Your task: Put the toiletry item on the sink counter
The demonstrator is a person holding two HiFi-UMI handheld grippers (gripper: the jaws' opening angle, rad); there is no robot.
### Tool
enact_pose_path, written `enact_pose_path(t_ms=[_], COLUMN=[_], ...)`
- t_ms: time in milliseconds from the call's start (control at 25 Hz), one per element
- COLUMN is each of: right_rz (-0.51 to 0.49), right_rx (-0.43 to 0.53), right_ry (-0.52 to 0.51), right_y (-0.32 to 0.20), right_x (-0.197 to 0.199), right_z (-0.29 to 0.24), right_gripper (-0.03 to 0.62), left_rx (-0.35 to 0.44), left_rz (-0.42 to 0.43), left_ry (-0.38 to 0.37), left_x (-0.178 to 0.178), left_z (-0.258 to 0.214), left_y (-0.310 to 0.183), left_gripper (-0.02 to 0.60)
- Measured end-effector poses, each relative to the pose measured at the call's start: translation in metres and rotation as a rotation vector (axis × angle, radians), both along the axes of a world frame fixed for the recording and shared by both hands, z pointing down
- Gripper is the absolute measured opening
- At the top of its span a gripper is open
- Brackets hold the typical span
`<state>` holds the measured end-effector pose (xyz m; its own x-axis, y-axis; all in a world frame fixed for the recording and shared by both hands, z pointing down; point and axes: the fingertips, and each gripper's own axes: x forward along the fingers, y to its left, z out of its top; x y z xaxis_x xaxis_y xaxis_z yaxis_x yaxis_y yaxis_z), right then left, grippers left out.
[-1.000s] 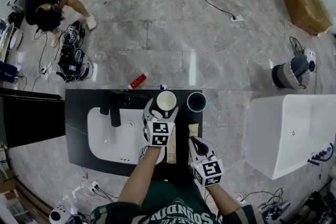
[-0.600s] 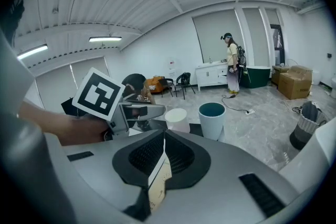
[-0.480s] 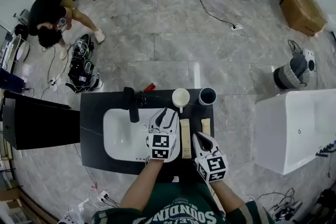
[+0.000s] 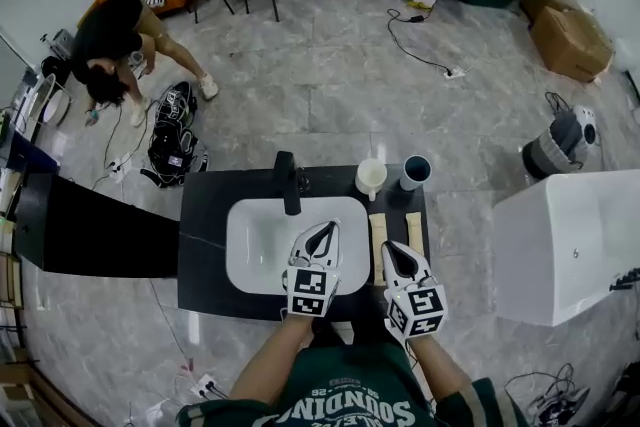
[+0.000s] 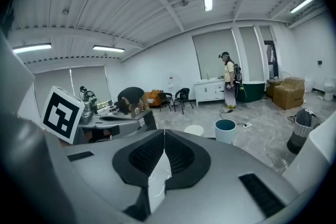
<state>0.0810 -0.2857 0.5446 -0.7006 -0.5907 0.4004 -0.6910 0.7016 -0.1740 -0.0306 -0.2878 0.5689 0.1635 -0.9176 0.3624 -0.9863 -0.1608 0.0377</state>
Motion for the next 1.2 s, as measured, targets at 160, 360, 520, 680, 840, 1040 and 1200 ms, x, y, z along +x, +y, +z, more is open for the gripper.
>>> enact_pose_path(t_ms=[160,360,520,680,840,1040,1200], right_rz=[0.003,-0.007,-0.015,-0.018,-0.021,-0.020,-0.025], right_rx=[0.006,0.019,0.032,0.046,0.056,0.057,0.056], right_ry=[-0.006,0.000,-0.003,-0.013,-0.012,-0.006,-0.006], right_y=[0.031,0.066,0.089,0.102,0.110,0.115,0.117], right_x=[-0.007,-0.013,-0.012,-0.015,-0.013,-0.010,-0.011], right_z=[-0.010,-0.016,-0.017,-0.025,-0.028,-0.029,-0.028], right_gripper=[0.043,0.041,0.041,0.041,0.041,0.041,0.041], left_rx=[-0.006,0.002,0.006,0.018,0.029,0.027,0.025], left_rz=[0.012,0.038,0.041,0.050,0.050,0.056,0.055], left_ry=[0.004,0.007,0.002,0.002,0.003,0.006,0.010], left_x=[-0.006,-0.010,-0.006,-0.005,-0.003,0.001,0.001], left_z=[-0.004,-0.012,-0.013,-0.020,-0.023,-0.022,-0.019], left_y=[0.038,0.068,0.087,0.099,0.106,0.112,0.114], left_gripper=[0.011,0.011,0.011,0.011,0.011,0.011,0.011])
